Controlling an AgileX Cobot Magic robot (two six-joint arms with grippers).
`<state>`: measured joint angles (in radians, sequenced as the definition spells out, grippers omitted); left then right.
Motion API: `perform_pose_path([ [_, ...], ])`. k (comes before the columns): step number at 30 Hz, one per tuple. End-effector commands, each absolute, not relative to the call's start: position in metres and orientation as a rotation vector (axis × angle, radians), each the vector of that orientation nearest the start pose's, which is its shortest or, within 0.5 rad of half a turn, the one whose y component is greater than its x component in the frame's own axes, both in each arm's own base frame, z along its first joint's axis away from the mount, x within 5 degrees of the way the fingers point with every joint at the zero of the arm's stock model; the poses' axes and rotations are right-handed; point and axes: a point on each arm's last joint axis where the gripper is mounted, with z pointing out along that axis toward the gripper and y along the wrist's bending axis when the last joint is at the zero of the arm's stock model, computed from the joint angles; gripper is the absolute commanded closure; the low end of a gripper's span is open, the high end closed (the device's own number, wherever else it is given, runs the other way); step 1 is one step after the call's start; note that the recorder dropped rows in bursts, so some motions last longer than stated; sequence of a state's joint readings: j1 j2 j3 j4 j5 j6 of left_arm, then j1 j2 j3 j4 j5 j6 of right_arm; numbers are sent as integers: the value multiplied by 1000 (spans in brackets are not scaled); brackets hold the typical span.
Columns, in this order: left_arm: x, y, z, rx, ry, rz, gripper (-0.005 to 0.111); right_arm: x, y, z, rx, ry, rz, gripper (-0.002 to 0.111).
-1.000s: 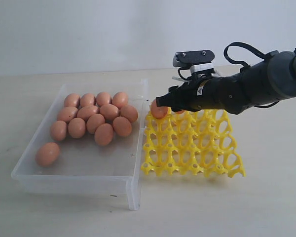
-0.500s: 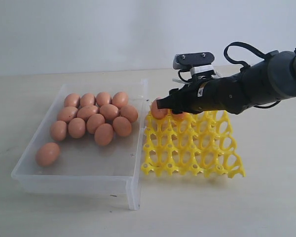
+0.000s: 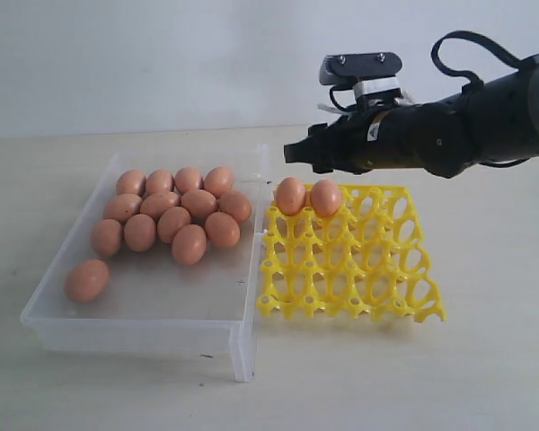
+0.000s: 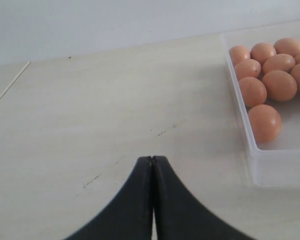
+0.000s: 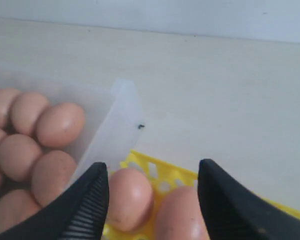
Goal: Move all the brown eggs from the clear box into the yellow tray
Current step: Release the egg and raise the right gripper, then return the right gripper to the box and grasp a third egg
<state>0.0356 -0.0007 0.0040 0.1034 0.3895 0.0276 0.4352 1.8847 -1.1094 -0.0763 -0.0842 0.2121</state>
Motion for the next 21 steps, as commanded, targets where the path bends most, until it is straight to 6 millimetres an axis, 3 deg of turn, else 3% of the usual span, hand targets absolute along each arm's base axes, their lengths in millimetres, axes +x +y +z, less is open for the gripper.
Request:
perform_pose_path([
  [1, 52, 5, 179, 55, 1863, 136, 107, 346, 197, 216, -421, 2130, 377, 56],
  [4, 52, 5, 179, 55, 1863, 136, 107, 321, 227, 222, -542, 2165, 405, 68],
  [8, 52, 5, 179, 55, 1863, 136, 107, 297, 273, 228, -807, 2149, 395, 105],
  [9, 52, 5, 179, 55, 1863, 136, 107, 295, 282, 229, -838, 2144, 403, 108],
  [12, 52, 5, 179, 55, 1863, 136, 107, 295, 309, 233, -919, 2192, 430, 108],
  [16, 52, 5, 179, 55, 1863, 136, 107, 306, 333, 221, -965, 2359, 439, 105],
  [21, 52, 5, 179, 55, 1863, 136, 107, 325, 354, 202, -999, 2496, 398, 85],
])
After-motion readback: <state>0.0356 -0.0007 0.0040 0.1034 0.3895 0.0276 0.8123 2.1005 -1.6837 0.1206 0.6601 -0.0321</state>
